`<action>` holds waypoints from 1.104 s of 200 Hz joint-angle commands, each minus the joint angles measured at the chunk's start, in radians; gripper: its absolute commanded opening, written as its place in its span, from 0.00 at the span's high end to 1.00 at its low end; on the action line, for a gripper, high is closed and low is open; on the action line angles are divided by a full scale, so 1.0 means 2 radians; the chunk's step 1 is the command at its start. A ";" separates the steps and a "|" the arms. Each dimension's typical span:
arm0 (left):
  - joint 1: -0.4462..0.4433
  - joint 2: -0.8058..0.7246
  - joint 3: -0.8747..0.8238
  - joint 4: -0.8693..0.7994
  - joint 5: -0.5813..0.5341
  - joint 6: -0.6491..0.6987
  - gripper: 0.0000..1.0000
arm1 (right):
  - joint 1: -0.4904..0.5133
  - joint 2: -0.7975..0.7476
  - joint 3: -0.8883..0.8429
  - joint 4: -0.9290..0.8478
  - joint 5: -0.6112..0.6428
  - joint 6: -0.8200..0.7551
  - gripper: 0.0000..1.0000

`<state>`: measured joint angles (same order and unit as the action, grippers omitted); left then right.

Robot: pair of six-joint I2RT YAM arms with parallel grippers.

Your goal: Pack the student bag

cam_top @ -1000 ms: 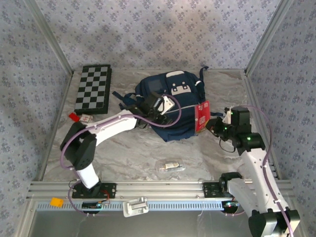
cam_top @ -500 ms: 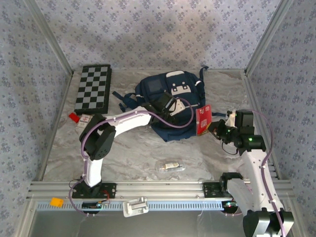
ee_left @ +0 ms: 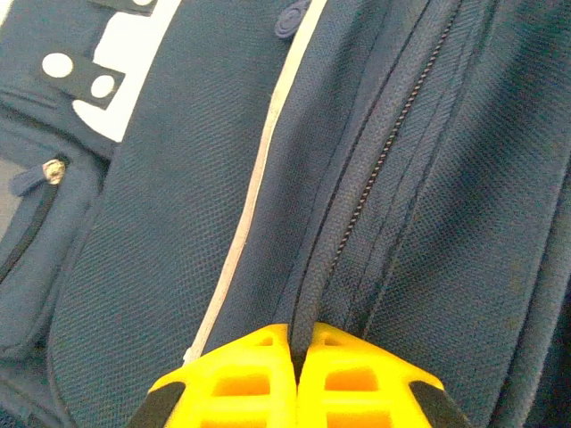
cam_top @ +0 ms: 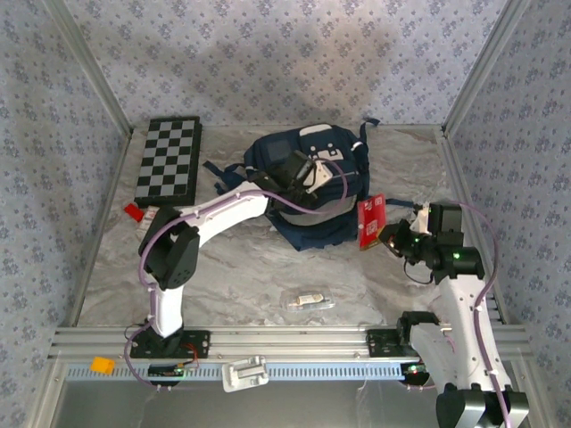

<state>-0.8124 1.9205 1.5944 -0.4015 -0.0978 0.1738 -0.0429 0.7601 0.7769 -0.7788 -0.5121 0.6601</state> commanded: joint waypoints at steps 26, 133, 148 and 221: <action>0.003 -0.074 0.063 -0.051 -0.030 -0.129 1.00 | 0.000 0.001 -0.008 0.032 -0.013 0.010 0.99; -0.034 -0.068 0.129 -0.124 -0.130 -0.269 1.00 | 0.169 0.195 -0.023 0.369 0.046 0.109 0.96; -0.034 -0.069 0.126 -0.118 -0.136 -0.260 1.00 | 0.188 0.234 -0.004 0.399 0.051 0.097 0.95; -0.034 -0.074 0.120 -0.119 -0.132 -0.257 1.00 | 0.214 0.408 0.051 0.440 0.047 0.063 0.90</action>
<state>-0.8841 1.8214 1.7977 -0.6853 -0.3225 -0.3168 0.3958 1.5127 0.8310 0.0387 -0.4248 0.8249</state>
